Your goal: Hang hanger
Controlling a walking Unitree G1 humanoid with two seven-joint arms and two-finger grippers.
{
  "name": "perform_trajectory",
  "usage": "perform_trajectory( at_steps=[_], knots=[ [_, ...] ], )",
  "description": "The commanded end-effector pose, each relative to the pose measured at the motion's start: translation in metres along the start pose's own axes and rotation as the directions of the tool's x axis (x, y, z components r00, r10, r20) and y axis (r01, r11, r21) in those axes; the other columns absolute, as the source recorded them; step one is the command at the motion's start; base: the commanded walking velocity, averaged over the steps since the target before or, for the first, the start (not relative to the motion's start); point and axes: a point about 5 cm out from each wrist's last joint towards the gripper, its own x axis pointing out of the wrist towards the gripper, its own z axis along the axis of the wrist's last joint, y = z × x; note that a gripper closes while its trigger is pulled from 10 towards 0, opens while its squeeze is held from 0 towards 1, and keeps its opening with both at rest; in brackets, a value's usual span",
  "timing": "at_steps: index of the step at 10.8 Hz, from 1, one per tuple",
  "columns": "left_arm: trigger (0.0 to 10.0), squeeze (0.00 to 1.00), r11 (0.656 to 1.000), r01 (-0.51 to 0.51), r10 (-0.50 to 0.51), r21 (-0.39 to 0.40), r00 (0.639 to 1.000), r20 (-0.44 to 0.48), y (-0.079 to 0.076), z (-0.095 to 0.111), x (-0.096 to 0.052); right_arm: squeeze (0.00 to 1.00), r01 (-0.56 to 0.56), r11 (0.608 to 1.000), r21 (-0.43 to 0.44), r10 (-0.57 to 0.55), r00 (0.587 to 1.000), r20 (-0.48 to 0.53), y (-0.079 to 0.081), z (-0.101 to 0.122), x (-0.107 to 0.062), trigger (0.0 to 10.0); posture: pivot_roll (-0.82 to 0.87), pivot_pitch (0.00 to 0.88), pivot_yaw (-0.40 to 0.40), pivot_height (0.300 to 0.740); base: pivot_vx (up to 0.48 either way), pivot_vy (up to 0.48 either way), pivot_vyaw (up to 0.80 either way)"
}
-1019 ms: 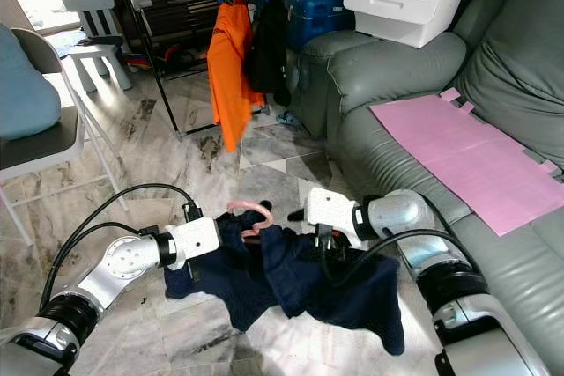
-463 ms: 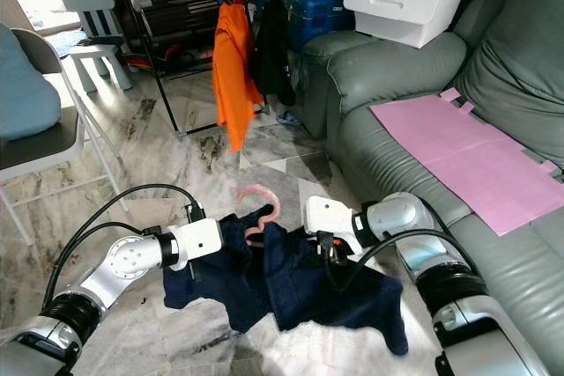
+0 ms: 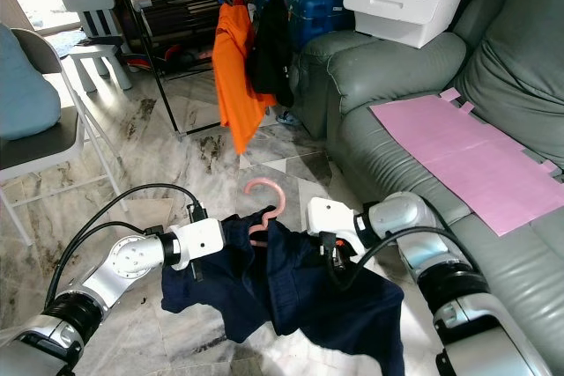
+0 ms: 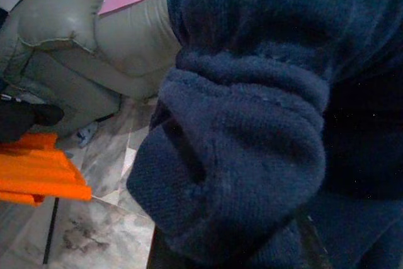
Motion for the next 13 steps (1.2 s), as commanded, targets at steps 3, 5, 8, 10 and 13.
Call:
perform_trajectory(
  at_steps=[3,5,8,10,13],
  knots=[
    [0.0,0.00,1.000,-0.022,0.021,0.019,0.998,0.054,0.007,0.008,-0.001,0.00,0.088,0.995,0.048,-0.087,0.996,-0.020,-0.006,-0.008,-0.014,0.0,-0.21,0.000,0.077,0.740,0.000,0.000,0.00],
    [0.0,0.00,0.999,-0.027,0.026,0.019,0.998,0.050,0.008,0.008,-0.001,0.00,0.127,0.991,0.042,-0.126,0.992,-0.031,-0.009,-0.011,-0.018,0.0,-0.21,0.000,0.075,0.740,0.000,0.000,0.00],
    [0.0,0.00,1.000,-0.027,0.026,0.015,0.998,0.053,0.008,0.008,0.001,0.00,0.134,0.990,0.042,-0.132,0.990,-0.038,-0.008,-0.014,-0.019,0.0,-0.21,0.000,0.071,0.740,0.000,0.000,0.00],
    [0.0,0.00,0.999,-0.031,0.031,0.015,0.998,0.047,0.008,0.007,0.000,0.00,0.139,0.989,0.044,-0.137,0.990,-0.037,-0.008,-0.016,-0.018,0.0,-0.20,0.000,0.065,0.740,0.000,0.000,0.00],
    [0.0,0.00,0.999,-0.053,0.052,0.014,0.998,0.040,0.010,0.006,0.001,0.00,0.168,0.985,0.024,-0.167,0.985,-0.047,-0.011,-0.016,-0.019,0.0,-0.20,0.000,0.060,0.740,0.000,0.000,0.00]
  ],
)
